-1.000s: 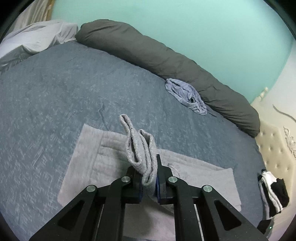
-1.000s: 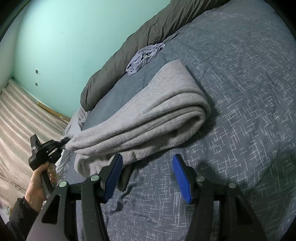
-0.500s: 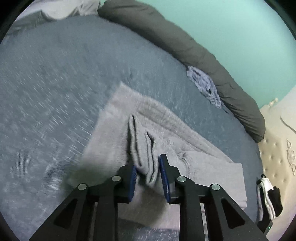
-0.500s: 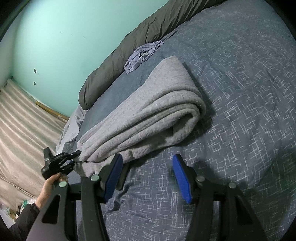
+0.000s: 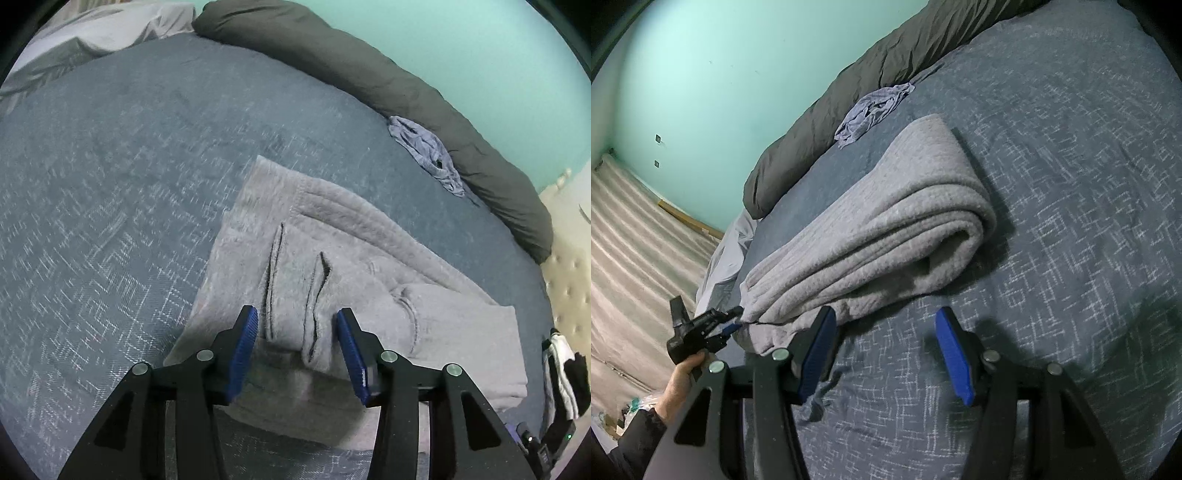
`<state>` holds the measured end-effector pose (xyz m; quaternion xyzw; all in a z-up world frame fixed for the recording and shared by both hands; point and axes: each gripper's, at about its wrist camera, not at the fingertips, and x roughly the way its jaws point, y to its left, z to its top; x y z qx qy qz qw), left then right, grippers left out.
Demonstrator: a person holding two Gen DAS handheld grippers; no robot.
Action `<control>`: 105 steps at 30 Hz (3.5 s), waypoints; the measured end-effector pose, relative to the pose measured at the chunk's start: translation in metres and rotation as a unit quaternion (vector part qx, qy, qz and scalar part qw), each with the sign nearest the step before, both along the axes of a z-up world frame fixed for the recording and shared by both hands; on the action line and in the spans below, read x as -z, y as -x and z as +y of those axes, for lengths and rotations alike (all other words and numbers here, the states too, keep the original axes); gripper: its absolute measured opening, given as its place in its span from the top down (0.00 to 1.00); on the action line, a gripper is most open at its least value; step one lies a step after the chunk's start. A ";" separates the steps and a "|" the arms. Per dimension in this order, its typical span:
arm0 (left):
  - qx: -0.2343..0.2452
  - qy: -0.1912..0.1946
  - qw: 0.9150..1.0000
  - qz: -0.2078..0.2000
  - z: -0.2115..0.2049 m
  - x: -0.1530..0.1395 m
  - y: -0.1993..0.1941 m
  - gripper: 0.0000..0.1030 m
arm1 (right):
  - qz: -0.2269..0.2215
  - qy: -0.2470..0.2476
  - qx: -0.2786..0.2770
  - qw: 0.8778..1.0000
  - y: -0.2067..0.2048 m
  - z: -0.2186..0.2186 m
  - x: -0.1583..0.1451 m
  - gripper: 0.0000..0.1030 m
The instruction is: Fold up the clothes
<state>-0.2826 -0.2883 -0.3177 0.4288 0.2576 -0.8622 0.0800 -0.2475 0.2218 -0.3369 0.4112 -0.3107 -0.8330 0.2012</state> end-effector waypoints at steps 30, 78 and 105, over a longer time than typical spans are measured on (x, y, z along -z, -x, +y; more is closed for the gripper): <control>0.047 -0.091 0.994 0.024 -0.040 0.031 -0.008 0.32 | -0.095 -0.081 -0.065 0.990 0.134 0.006 0.012 0.22; 0.171 -0.119 0.978 -0.022 0.176 0.019 -0.032 0.79 | -0.040 -0.207 -0.013 0.977 0.044 0.155 -0.076 0.83; 0.284 -0.049 0.957 -0.021 0.369 0.005 -0.004 0.58 | -0.028 -0.141 0.167 0.975 -0.015 0.209 -0.014 0.39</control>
